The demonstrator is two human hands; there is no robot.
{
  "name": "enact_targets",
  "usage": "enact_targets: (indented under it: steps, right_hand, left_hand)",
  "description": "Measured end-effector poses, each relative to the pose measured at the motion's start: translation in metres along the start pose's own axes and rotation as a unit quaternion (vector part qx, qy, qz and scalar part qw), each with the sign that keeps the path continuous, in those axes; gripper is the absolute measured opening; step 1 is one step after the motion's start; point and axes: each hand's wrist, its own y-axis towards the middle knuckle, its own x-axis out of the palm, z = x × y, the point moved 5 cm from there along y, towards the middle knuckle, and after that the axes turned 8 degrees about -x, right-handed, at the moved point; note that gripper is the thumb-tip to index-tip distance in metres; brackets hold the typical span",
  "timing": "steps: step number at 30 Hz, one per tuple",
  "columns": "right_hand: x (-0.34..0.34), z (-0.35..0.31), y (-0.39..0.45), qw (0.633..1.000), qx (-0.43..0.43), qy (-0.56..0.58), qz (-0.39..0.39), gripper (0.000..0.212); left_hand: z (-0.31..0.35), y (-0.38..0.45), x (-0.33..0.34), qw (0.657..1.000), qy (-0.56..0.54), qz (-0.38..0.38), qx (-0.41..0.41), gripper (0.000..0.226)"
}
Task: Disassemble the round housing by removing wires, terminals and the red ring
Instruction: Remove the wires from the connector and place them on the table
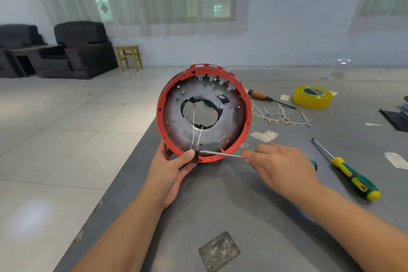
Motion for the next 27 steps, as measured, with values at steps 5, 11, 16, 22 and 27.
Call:
enact_targets:
  steps: [5,11,16,22,27]
  right_hand:
    - [0.005,-0.005,-0.003,0.999,0.028,0.027,0.015,0.012]
    - [0.012,-0.008,-0.007,0.997,0.051,0.044,0.022,0.012]
    - [0.021,-0.016,-0.004,0.994,0.071,0.081,0.024,0.018]
    - [0.027,-0.017,0.001,0.993,0.089,0.081,-0.004,0.030]
    - [0.017,-0.011,-0.001,0.995,0.081,0.047,-0.014,0.033]
  left_hand:
    - [0.000,0.001,-0.002,1.000,-0.004,0.004,0.004,0.052]
    - [-0.001,0.003,-0.003,1.000,-0.018,0.008,0.007,0.054]
    - [-0.002,0.003,-0.004,0.999,-0.043,0.020,0.003,0.055]
    - [-0.003,0.004,-0.006,0.998,-0.056,0.027,-0.005,0.052]
    - [-0.003,0.005,-0.006,0.999,-0.046,0.017,-0.006,0.051]
